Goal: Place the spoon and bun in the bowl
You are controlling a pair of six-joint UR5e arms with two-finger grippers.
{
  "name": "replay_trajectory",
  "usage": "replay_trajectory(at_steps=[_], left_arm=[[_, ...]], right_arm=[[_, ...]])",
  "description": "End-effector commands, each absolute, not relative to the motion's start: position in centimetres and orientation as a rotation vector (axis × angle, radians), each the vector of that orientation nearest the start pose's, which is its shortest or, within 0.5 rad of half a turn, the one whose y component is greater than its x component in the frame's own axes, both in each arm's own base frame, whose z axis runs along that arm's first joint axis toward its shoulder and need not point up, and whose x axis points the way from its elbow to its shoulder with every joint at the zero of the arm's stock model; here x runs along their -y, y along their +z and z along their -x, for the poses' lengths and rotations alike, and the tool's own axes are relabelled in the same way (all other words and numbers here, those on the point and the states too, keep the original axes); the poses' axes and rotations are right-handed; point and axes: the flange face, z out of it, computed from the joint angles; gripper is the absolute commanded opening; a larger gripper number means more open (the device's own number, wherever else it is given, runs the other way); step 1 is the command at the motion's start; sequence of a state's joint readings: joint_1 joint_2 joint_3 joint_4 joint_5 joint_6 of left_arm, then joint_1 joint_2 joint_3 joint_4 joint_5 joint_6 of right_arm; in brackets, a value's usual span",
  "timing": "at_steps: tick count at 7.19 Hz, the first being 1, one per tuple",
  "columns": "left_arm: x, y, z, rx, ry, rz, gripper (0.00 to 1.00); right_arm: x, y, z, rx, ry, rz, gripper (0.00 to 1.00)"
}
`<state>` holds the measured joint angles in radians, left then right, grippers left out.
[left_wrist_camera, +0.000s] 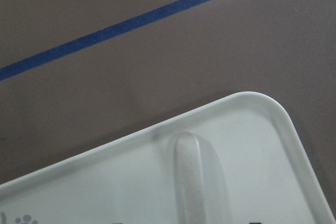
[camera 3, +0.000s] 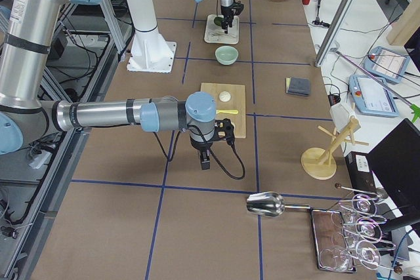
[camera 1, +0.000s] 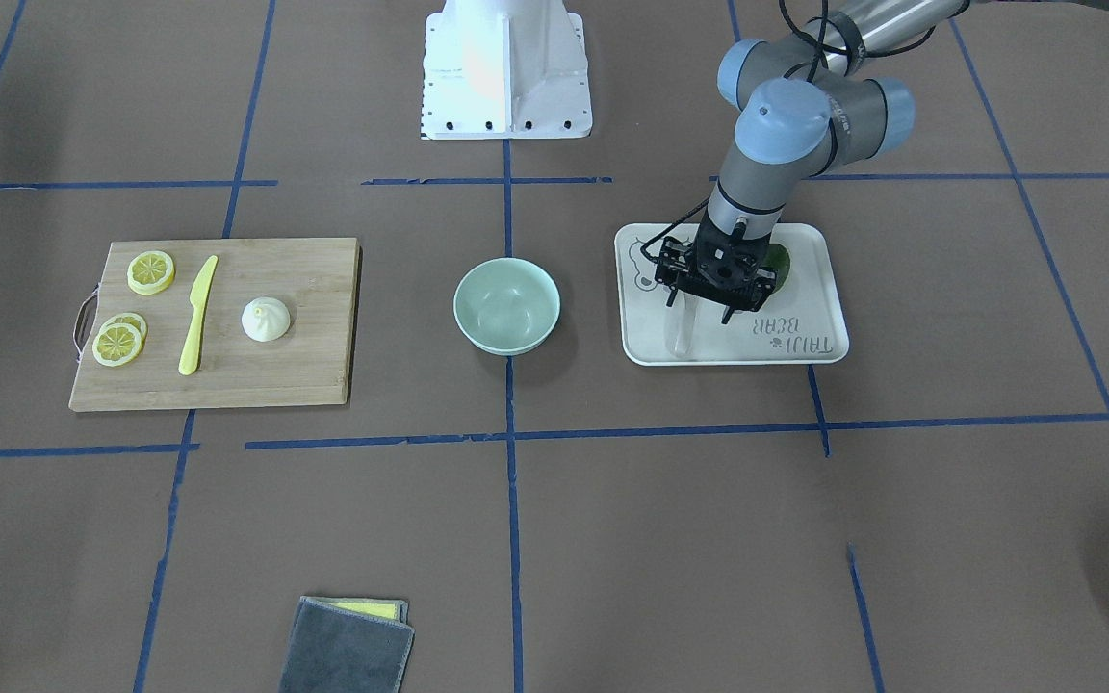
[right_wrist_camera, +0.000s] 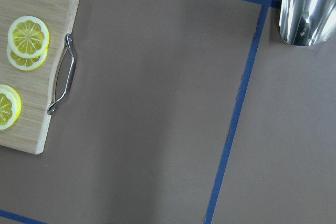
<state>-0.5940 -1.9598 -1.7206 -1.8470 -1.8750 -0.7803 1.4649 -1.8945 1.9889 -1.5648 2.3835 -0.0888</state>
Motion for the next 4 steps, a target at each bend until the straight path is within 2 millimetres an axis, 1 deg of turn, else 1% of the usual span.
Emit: replay_trajectory(at_steps=[1,2,3,4], left_arm=[[44.5,35.3,-47.7,-0.801,0.311,-0.287,0.69],[44.5,35.4,-48.5,-0.797,0.316,-0.279,0.68],[44.3,35.3,-48.8,-0.799,0.321,-0.279,0.65],[44.3,35.3,-48.8,-0.799,0.322,-0.275,0.53]], right_arm=[[36.4,58.7,-2.2,0.818,-0.222,-0.085,1.00],[36.4,58.7,-2.2,0.819,-0.222,-0.085,1.00],[36.5,58.7,-2.2,0.820,-0.222,-0.086,1.00],[36.5,58.7,-2.2,0.820,-0.222,-0.086,1.00]])
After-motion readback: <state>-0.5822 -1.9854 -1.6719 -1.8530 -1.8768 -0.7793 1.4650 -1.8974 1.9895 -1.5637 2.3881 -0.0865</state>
